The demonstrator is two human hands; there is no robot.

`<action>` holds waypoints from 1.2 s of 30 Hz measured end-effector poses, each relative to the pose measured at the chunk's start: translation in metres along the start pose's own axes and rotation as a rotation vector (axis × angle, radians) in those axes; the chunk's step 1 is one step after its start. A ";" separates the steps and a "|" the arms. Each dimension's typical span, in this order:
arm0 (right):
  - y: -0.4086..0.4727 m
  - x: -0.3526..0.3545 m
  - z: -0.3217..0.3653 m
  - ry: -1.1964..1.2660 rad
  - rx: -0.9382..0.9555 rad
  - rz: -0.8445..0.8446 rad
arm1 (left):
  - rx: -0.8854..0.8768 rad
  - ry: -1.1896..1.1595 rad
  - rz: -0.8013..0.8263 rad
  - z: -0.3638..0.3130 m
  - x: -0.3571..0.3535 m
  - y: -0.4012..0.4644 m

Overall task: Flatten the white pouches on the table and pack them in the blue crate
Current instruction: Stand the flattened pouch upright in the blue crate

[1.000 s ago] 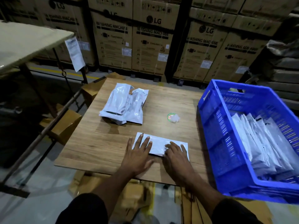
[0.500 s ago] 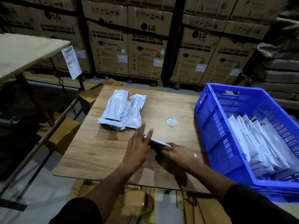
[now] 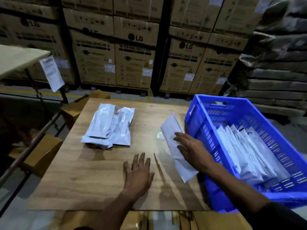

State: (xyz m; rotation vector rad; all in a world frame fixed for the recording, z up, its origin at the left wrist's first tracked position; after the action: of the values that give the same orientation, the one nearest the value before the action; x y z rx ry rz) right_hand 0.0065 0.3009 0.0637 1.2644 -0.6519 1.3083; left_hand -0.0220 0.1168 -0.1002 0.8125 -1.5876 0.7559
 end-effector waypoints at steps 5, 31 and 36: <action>0.002 0.081 -0.027 0.028 -0.008 -0.179 | -0.151 -0.080 -0.186 -0.086 0.092 0.061; -0.157 0.212 -0.233 -0.577 -0.488 0.267 | -0.616 0.089 0.218 -0.445 0.054 0.168; -0.158 0.204 -0.236 -0.587 -0.478 0.319 | -0.674 0.138 0.261 -0.459 0.041 0.178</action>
State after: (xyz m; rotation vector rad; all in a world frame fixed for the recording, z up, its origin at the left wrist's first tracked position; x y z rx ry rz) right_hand 0.1327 0.6175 0.1397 1.1642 -1.5352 0.9292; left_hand 0.0745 0.5898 0.0022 0.0634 -1.6874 0.3940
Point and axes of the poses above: each hand's wrist, its own y-axis towards the middle knuckle, its own x-axis out of the back of the hand, z = x × y, the point moved 7 cm from there along y, towards the middle knuckle, and after that the axes turned 6 degrees about z, right-handed, at the moved point
